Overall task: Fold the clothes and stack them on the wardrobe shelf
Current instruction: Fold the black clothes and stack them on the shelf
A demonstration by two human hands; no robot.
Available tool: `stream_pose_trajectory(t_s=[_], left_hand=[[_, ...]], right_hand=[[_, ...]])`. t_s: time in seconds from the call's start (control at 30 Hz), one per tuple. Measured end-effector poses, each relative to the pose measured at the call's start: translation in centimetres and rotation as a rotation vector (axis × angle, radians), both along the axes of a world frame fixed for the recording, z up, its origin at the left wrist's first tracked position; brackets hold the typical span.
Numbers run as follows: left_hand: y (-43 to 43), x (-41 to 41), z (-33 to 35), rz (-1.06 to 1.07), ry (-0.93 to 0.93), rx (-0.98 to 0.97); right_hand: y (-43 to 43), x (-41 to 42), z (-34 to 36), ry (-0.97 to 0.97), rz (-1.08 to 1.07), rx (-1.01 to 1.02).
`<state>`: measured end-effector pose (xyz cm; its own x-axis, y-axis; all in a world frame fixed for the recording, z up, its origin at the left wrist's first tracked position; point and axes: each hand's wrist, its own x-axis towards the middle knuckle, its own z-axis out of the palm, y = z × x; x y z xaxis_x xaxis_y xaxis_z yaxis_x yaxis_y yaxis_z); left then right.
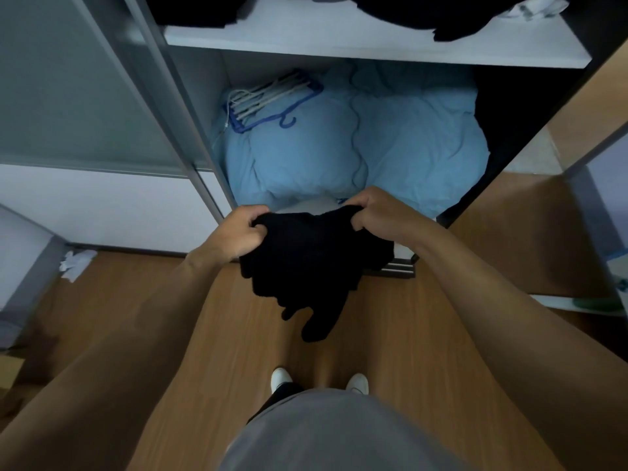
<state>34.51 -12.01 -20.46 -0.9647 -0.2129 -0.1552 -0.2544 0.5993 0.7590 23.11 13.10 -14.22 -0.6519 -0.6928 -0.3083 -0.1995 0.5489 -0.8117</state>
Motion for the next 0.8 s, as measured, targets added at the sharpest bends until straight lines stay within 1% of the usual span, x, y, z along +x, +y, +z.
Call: stream_pose_trajectory(t_s=[0.03,0.1,0.17,0.3,0.4,0.47,0.57,0.7,0.8], left_hand=[[0.3,-0.1,0.1,-0.004,0.007,-0.038],[1.0,-0.4,0.2,0.013,0.036,-0.084],[1.2,-0.8,0.3,0.024,0.06,-0.11],[1.1,-1.3,0.4,0.035,0.076,-0.181],[0.9,-1.4,0.4,0.025,0.09,-0.199],[0.5,-1.4,0.3,-0.013,0.064,-0.214],[0.6,-1.5,0.1,-0.019,0.022,-0.174],[2.4,-3.5,1.0,0.09,0.089,-0.094],[4.2,-4.8,1.8,0.076,0.127,0.015]], right_hand=[[-0.3,0.2,-0.1,-0.026,-0.05,-0.047],[-1.1,0.7,-0.1,-0.05,-0.077,-0.111],[-1.8,1.2,-0.2,-0.041,-0.052,-0.104],[-2.0,1.7,-0.2,-0.004,0.088,-0.004],[-1.7,1.4,-0.1,0.077,0.235,0.161],[-1.3,0.8,0.0,0.11,0.266,0.173],[-1.0,0.9,0.9,0.077,0.298,0.12],[-1.4,1.3,1.7,0.047,0.334,0.101],[-1.7,0.9,2.3,0.062,0.318,0.077]])
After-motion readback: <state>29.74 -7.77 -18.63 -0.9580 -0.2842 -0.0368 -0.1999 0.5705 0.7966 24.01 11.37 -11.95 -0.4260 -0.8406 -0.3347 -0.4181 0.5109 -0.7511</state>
